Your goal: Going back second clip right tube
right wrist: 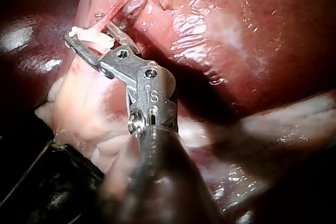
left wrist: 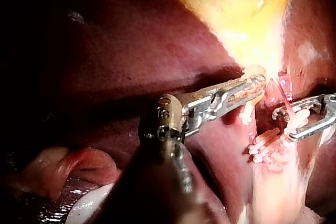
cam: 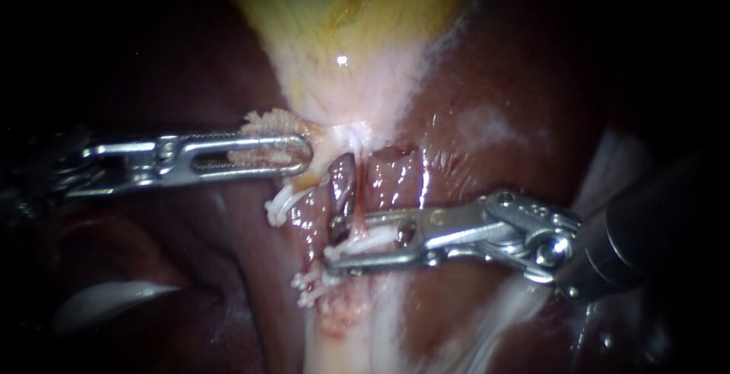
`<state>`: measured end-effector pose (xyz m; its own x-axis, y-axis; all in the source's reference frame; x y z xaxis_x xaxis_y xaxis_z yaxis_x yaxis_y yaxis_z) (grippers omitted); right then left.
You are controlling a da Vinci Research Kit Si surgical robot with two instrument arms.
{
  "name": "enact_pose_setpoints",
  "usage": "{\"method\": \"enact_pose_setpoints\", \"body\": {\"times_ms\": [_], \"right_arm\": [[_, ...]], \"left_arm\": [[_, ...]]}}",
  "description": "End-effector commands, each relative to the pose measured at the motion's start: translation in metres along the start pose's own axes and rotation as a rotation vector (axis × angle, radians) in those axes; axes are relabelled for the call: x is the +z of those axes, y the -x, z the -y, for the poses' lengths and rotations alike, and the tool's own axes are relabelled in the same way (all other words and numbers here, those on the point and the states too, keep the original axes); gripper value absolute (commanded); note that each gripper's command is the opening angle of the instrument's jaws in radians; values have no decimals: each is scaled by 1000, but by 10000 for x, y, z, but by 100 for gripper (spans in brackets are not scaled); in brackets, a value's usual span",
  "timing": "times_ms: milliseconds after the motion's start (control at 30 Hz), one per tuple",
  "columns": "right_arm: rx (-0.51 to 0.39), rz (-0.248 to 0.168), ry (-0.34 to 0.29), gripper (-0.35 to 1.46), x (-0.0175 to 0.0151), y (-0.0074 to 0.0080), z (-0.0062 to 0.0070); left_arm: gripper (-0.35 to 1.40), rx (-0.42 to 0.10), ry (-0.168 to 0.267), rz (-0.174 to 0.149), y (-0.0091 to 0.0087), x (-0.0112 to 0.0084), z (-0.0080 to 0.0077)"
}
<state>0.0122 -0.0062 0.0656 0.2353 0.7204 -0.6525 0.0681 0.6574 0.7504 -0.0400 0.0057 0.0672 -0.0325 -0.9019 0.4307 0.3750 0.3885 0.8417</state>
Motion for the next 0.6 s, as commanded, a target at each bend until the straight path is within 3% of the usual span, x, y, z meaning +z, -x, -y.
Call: {"method": "enact_pose_setpoints", "body": {"times_ms": [33, 333, 600], "right_arm": [[0, -5, -3, 49, 0, 0, 0], [-41, -2, 0, 50, 3, 7, 0], [-58, 9, -60, 50, 4, 23, 16]], "left_arm": [[-35, 0, 1, 0, 0, 0, 0], [-35, 1, 1, 0, 0, 0, 0], [-35, 1, 1, 0, -1, 0, 0]]}}
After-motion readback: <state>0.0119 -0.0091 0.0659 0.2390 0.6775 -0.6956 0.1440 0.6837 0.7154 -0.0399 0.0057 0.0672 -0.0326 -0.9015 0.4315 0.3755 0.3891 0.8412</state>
